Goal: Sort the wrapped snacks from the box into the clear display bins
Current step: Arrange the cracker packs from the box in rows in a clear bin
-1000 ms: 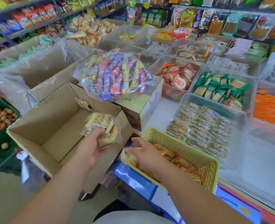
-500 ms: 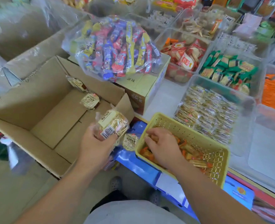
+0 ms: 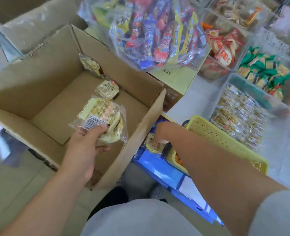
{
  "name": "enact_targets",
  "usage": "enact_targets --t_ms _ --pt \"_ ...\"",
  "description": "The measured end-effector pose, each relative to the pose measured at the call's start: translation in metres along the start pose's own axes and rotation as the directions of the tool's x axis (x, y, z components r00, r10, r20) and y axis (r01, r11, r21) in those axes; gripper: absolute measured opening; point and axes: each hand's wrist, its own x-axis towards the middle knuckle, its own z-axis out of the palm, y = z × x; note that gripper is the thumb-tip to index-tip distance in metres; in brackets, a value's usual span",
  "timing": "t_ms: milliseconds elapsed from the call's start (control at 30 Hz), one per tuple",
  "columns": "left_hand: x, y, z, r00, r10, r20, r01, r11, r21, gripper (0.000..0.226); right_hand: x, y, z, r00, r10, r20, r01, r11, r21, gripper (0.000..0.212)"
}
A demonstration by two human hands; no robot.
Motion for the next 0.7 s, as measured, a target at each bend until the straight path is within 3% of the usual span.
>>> enact_targets --t_ms 100,200,267,333,467,567,600,700 --pt "0.009 -0.001 -0.006 0.999 0.009 0.034 -0.008 1.000 -0.005 0.049 0.018 -0.004 0.014 0.995 0.063 0.075 -0.067 0.996 0.054 0.060" --pt "0.017 -0.002 -0.010 0.996 0.010 0.085 -0.011 1.000 0.011 0.042 0.028 -0.005 0.034 0.987 0.159 -0.022 -0.158 0.986 0.057 0.085" --pt "0.020 -0.003 -0.013 0.995 0.001 0.097 -0.002 1.000 0.015 0.042 0.035 -0.008 0.040 0.984 0.167 -0.058 -0.165 0.986 0.028 0.090" --pt "0.022 -0.005 -0.015 0.995 -0.005 0.103 0.002 1.000 0.028 0.046 0.039 -0.009 0.042 0.985 0.152 -0.078 -0.152 0.988 0.007 0.086" --pt "0.025 -0.007 -0.017 0.995 -0.035 0.090 0.035 0.999 0.012 0.079 0.039 -0.009 0.039 0.990 0.128 -0.059 -0.129 0.992 -0.012 0.060" --pt "0.025 -0.002 -0.018 0.992 -0.054 0.116 0.052 0.998 0.021 0.052 0.031 -0.009 0.029 0.995 0.093 -0.034 -0.092 0.995 0.021 0.050" --pt "0.023 0.001 -0.016 0.991 -0.055 0.123 0.052 0.998 0.024 0.053 0.026 -0.009 0.025 0.995 0.084 -0.053 -0.082 0.996 0.033 0.046" --pt "0.017 0.011 -0.011 0.989 -0.035 0.143 0.032 0.999 0.019 0.095 0.004 -0.005 0.010 0.987 0.068 -0.144 -0.055 0.994 0.092 0.030"
